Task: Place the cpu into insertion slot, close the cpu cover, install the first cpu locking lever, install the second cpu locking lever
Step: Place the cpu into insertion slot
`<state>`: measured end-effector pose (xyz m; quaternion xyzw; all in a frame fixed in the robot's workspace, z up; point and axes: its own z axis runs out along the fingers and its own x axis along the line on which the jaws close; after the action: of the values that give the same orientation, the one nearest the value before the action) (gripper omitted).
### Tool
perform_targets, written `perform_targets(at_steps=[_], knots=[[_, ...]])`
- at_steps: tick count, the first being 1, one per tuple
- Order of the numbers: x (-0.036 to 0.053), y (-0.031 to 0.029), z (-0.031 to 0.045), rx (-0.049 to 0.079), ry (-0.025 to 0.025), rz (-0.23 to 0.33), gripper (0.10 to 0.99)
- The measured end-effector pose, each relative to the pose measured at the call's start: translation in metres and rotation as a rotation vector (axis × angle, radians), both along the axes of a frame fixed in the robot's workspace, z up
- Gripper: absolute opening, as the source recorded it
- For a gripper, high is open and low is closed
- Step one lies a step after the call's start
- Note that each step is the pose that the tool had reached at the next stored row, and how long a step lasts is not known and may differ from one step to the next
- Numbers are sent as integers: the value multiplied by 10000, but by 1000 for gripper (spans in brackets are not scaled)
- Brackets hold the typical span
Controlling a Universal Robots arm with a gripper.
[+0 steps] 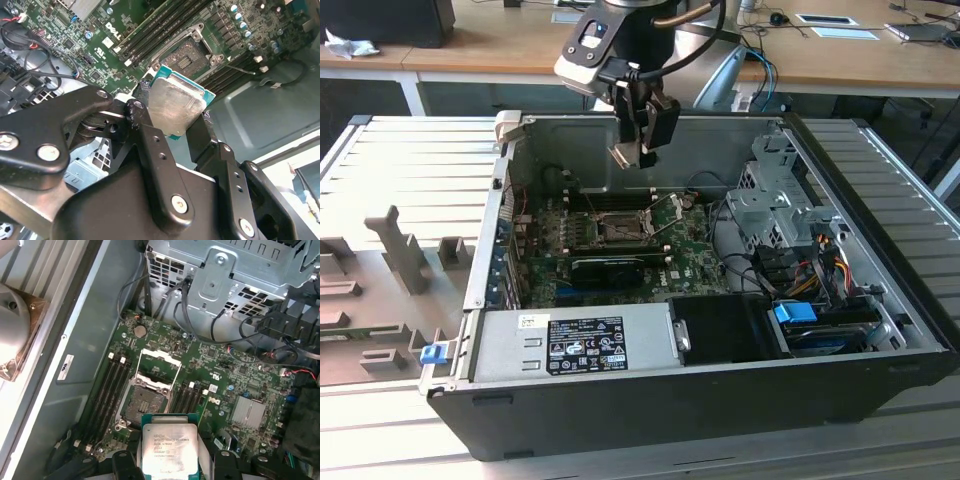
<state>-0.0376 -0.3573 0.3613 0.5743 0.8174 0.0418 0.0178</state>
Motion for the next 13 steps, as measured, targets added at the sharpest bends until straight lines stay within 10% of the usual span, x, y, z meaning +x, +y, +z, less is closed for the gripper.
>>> perform_targets(at_steps=[13], knots=[[0,0,-20,0,0,-1318,537]])
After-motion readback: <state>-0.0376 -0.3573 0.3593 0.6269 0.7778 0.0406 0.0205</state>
